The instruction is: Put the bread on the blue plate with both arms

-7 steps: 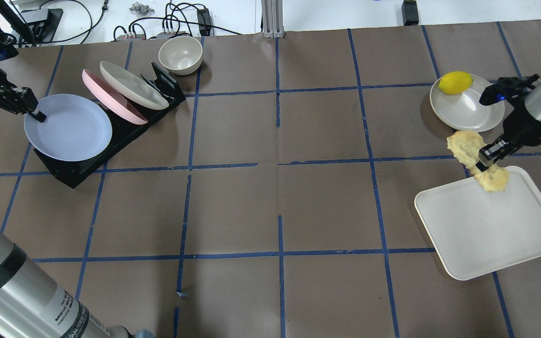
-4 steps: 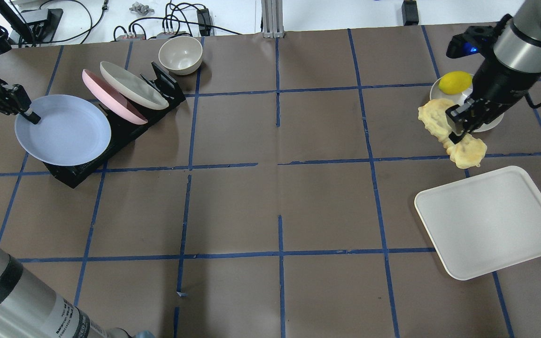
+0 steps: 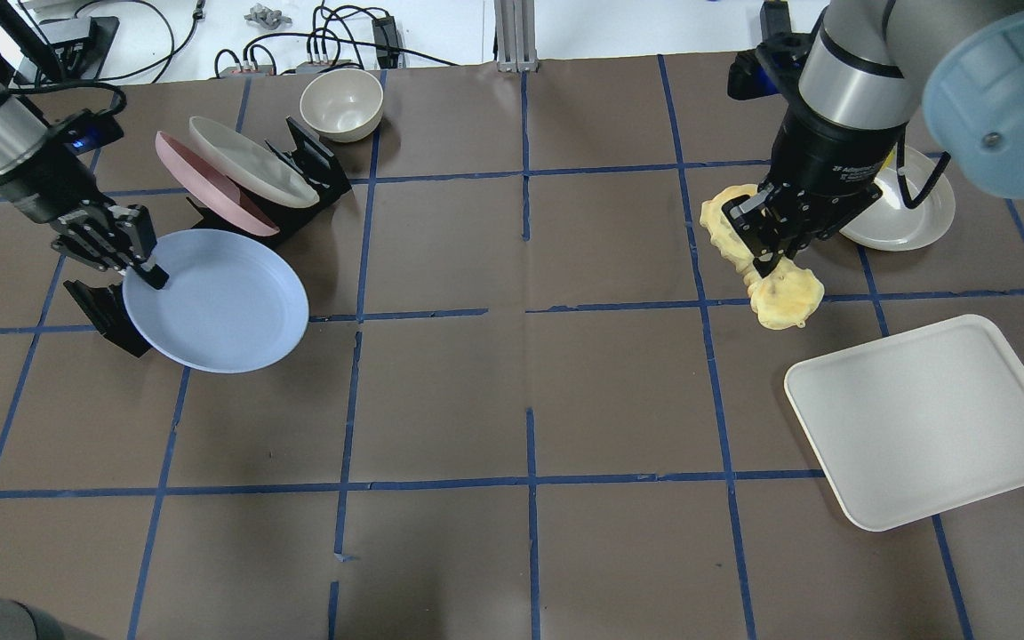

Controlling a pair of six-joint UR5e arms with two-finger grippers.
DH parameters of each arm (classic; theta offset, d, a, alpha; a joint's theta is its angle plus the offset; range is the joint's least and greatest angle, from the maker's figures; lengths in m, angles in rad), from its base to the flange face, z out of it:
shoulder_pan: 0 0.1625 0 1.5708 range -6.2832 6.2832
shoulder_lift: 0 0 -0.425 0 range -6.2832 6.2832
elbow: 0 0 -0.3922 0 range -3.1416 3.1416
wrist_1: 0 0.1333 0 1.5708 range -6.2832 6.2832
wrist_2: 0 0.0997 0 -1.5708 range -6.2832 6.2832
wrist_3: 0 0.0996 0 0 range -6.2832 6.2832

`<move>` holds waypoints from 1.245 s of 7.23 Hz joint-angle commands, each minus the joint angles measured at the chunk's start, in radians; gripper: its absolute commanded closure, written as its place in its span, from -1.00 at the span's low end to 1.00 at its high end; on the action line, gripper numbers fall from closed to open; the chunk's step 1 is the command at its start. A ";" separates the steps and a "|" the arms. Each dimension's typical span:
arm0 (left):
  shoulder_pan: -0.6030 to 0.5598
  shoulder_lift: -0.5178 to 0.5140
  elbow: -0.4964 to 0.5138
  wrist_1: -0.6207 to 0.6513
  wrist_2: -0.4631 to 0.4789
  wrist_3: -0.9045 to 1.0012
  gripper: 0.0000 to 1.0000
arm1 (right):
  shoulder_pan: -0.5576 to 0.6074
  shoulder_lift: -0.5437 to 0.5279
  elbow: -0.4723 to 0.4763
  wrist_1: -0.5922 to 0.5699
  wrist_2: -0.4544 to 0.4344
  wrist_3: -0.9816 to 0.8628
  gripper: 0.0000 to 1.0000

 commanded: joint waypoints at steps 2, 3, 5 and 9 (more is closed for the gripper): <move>-0.292 0.087 -0.237 0.315 -0.115 -0.328 0.94 | 0.007 -0.005 0.005 -0.005 -0.040 0.006 0.78; -0.359 0.050 -0.226 0.365 -0.153 -0.385 0.94 | 0.007 -0.003 0.007 -0.005 -0.037 0.003 0.78; -0.407 -0.045 -0.211 0.512 -0.266 -0.448 0.94 | 0.007 -0.006 0.019 -0.005 -0.032 0.005 0.78; -0.453 -0.136 -0.212 0.665 -0.356 -0.450 0.76 | 0.015 -0.011 0.083 -0.068 -0.031 0.009 0.77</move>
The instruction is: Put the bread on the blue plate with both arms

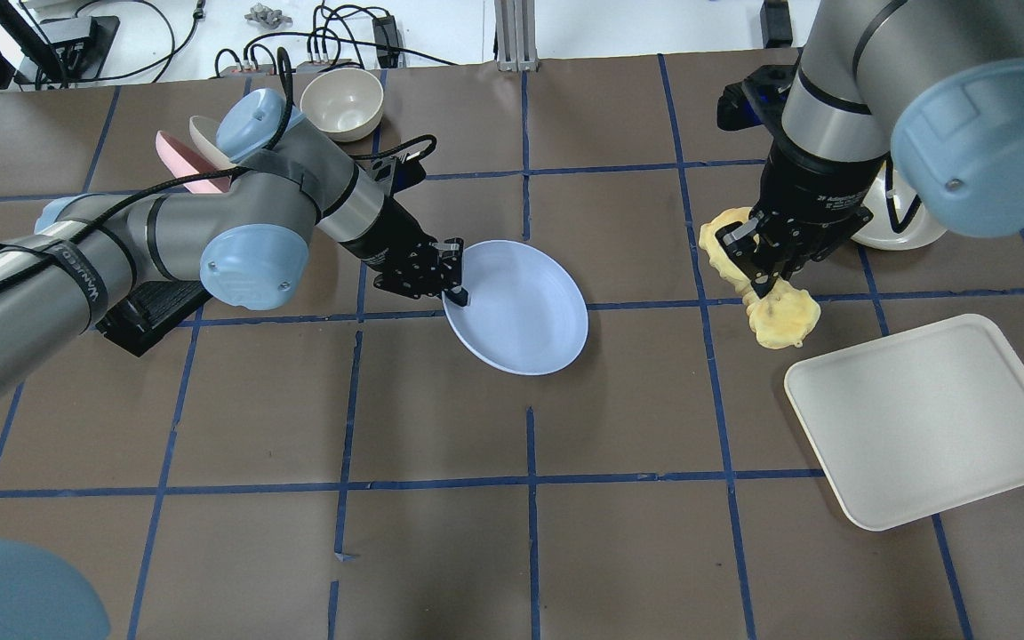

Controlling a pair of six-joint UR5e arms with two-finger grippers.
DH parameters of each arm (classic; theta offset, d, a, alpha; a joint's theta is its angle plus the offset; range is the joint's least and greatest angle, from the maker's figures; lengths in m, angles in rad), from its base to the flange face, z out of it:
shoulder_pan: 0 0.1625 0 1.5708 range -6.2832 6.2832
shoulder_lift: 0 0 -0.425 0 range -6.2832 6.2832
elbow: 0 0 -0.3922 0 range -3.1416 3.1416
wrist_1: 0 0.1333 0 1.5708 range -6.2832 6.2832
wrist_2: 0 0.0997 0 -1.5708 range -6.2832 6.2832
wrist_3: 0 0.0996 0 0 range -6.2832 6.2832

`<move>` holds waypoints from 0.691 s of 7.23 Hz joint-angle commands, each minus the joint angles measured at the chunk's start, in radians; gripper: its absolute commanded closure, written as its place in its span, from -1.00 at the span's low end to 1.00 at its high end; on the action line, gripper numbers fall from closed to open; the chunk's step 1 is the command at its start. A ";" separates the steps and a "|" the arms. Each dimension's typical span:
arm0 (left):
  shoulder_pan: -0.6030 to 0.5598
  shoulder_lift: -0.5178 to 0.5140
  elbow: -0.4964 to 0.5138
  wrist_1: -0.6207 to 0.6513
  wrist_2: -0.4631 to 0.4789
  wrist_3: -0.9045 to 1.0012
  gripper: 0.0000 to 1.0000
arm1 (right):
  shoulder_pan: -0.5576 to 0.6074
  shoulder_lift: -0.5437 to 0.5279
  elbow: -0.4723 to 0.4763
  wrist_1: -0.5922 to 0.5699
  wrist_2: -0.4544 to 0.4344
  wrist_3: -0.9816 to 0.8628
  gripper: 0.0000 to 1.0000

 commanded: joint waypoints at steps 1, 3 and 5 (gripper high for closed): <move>-0.019 -0.053 -0.014 0.122 -0.004 -0.003 0.07 | 0.006 0.002 0.013 -0.016 0.010 0.002 0.77; -0.021 -0.018 -0.005 0.121 0.008 -0.035 -0.99 | 0.008 0.001 0.010 -0.015 0.021 0.002 0.77; -0.001 0.048 0.003 0.082 0.142 -0.032 -0.99 | 0.011 0.007 0.016 -0.018 0.022 0.005 0.77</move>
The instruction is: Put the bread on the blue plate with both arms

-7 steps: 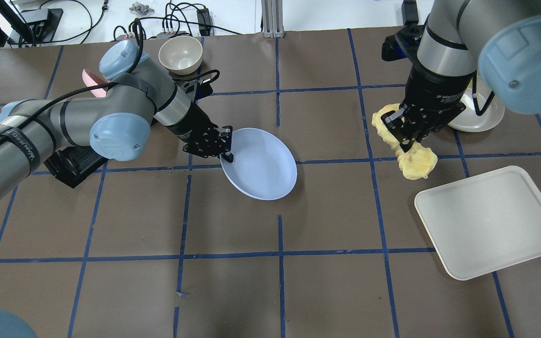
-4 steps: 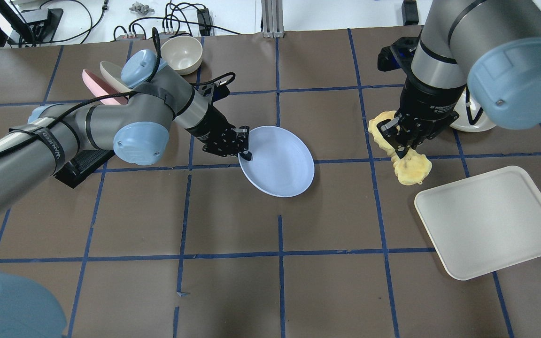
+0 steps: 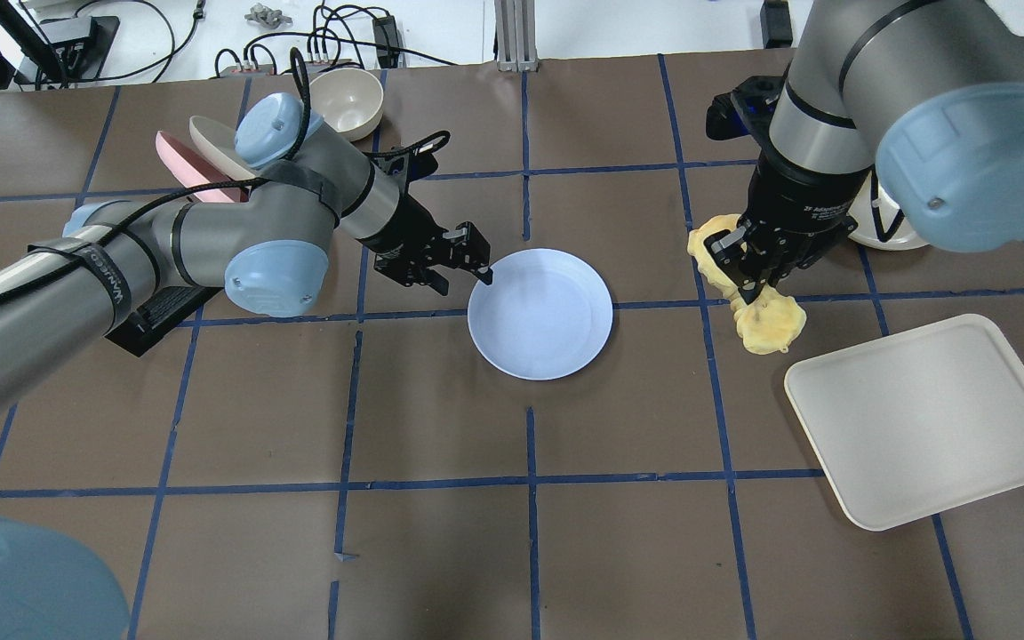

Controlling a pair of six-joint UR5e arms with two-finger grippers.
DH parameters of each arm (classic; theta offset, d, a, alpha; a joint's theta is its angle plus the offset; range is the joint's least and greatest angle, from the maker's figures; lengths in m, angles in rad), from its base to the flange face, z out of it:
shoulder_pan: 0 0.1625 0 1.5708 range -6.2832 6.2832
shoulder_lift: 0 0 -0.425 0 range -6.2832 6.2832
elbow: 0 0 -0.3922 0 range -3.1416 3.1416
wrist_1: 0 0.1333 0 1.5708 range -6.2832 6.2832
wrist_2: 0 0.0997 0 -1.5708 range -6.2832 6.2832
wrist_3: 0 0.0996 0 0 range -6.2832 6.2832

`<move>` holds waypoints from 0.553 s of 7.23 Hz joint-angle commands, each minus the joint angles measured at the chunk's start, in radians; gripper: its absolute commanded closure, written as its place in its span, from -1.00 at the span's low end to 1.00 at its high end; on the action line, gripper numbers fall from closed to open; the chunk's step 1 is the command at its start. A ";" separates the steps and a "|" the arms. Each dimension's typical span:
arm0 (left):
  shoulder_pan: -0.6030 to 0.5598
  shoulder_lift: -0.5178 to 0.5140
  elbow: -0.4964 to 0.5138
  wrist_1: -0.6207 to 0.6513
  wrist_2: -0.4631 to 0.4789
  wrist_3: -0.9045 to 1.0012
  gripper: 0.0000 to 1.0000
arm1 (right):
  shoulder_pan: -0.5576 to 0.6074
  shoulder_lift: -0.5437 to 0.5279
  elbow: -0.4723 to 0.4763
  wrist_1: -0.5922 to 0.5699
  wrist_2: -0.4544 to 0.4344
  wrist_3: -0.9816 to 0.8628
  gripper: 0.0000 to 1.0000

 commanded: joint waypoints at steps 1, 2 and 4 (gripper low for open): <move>0.025 0.093 0.012 -0.090 0.189 0.005 -1.00 | 0.017 0.007 -0.005 -0.015 -0.001 0.008 0.77; 0.033 0.162 0.026 -0.187 0.300 0.017 -1.00 | 0.051 0.011 0.001 -0.037 -0.003 0.025 0.77; 0.043 0.250 0.116 -0.404 0.455 0.088 -1.00 | 0.098 0.052 -0.006 -0.096 -0.001 0.044 0.76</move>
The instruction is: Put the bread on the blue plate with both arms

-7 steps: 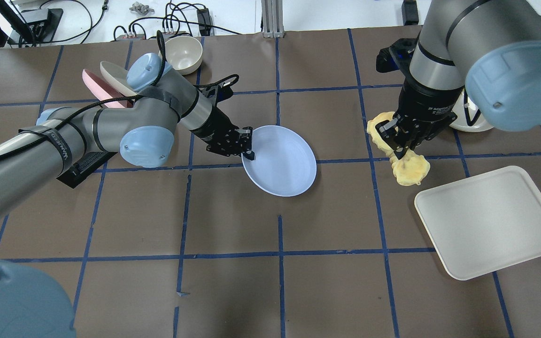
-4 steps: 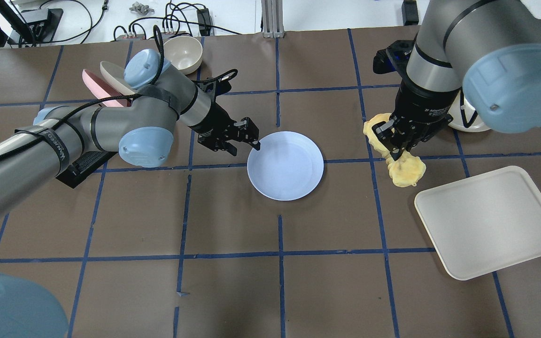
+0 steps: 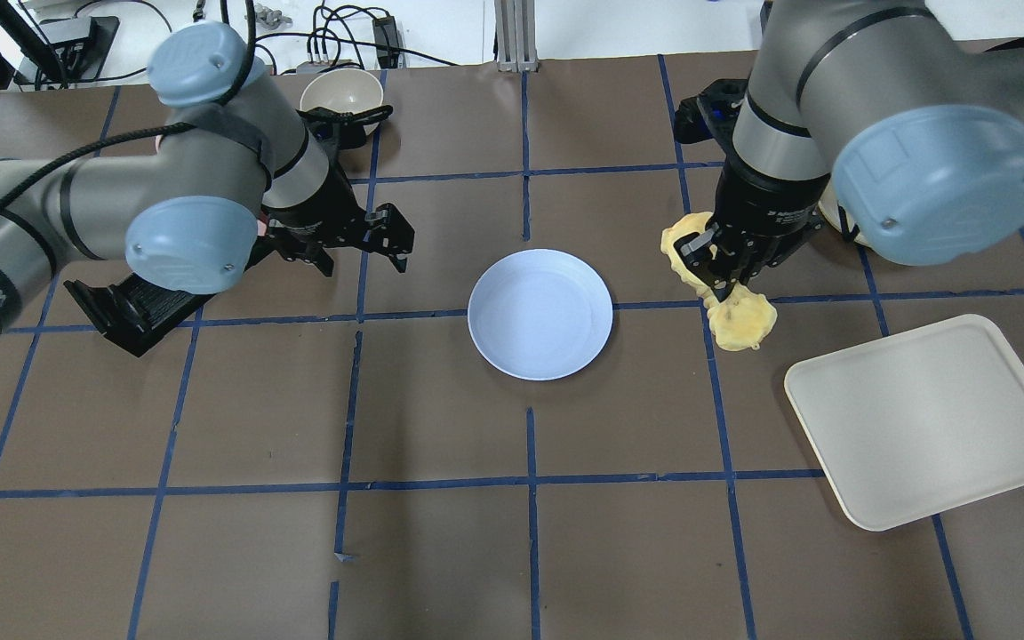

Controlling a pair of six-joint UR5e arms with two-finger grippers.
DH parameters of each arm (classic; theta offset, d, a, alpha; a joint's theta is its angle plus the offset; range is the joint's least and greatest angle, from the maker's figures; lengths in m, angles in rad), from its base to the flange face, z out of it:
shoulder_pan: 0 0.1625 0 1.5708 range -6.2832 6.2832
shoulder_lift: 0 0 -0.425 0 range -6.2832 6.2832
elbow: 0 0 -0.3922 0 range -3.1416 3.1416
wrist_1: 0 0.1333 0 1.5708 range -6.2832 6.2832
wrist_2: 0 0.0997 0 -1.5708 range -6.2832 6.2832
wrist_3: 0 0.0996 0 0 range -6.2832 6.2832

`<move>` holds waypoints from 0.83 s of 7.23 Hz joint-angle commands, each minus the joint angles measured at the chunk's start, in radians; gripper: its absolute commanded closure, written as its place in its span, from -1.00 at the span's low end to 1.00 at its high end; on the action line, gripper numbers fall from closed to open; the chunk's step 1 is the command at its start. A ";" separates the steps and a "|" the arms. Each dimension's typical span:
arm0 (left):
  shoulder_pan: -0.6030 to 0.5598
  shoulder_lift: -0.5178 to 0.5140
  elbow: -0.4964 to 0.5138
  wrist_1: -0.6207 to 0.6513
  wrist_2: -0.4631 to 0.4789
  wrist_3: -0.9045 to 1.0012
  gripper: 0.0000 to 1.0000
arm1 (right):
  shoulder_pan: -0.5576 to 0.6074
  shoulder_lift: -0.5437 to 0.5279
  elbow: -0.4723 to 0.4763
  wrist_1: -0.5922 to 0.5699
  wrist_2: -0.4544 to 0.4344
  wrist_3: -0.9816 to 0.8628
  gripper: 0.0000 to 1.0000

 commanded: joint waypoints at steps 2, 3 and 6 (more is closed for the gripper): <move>0.007 0.079 0.141 -0.241 0.095 0.037 -1.00 | 0.057 0.044 -0.009 -0.051 0.005 0.039 0.75; 0.006 0.095 0.180 -0.299 0.093 0.037 -1.00 | 0.076 0.068 -0.011 -0.100 0.003 0.070 0.74; 0.017 0.132 0.194 -0.304 0.080 0.040 -1.00 | 0.183 0.195 -0.015 -0.264 -0.006 0.162 0.73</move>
